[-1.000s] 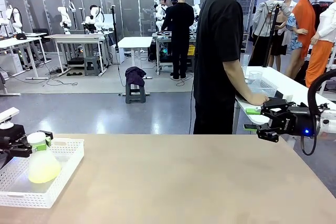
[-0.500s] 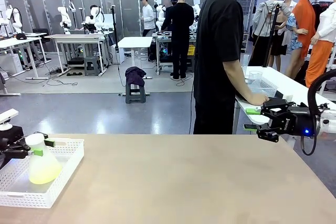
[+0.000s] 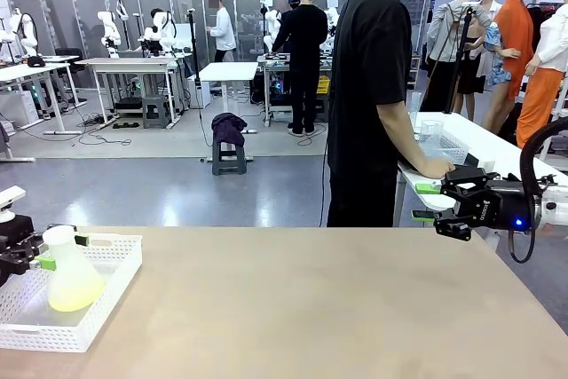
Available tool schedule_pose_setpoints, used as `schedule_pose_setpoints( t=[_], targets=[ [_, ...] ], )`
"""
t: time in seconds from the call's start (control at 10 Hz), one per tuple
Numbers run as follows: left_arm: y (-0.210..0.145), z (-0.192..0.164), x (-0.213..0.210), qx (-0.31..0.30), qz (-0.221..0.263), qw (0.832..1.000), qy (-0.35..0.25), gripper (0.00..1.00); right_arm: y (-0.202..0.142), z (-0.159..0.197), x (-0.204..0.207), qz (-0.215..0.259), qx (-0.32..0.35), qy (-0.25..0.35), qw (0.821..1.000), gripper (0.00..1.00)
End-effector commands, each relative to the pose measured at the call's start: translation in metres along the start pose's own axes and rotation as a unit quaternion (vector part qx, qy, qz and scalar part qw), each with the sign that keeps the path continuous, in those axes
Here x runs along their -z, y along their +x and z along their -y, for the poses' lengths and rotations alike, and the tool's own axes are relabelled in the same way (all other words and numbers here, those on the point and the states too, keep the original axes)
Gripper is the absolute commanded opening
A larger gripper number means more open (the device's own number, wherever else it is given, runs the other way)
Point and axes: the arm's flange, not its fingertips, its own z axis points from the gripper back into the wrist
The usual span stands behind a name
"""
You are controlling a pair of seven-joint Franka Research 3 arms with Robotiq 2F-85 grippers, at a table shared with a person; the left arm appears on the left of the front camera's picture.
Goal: Prepare the solutions needed for the experiment.
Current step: When the human places the Big flask in the center of the table, pick up the Big flask and place it in the left Organizing basket.
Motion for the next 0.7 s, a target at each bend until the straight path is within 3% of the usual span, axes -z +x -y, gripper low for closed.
schedule_pose_setpoints(
  t=[0.0, 0.6],
  targets=[
    [0.0002, -0.0004, 0.0012, 0.0, 0.0, 1.0, -0.002, 1.0, 0.0009, -0.0022, 0.0008, 0.001, -0.003, 0.003, 1.0, 0.59],
    [0.0002, -0.0004, 0.0012, 0.0, 0.0, 1.0, -0.002, 1.0, 0.0009, -0.0022, 0.0008, 0.001, -0.003, 0.003, 1.0, 0.59]
  ],
)
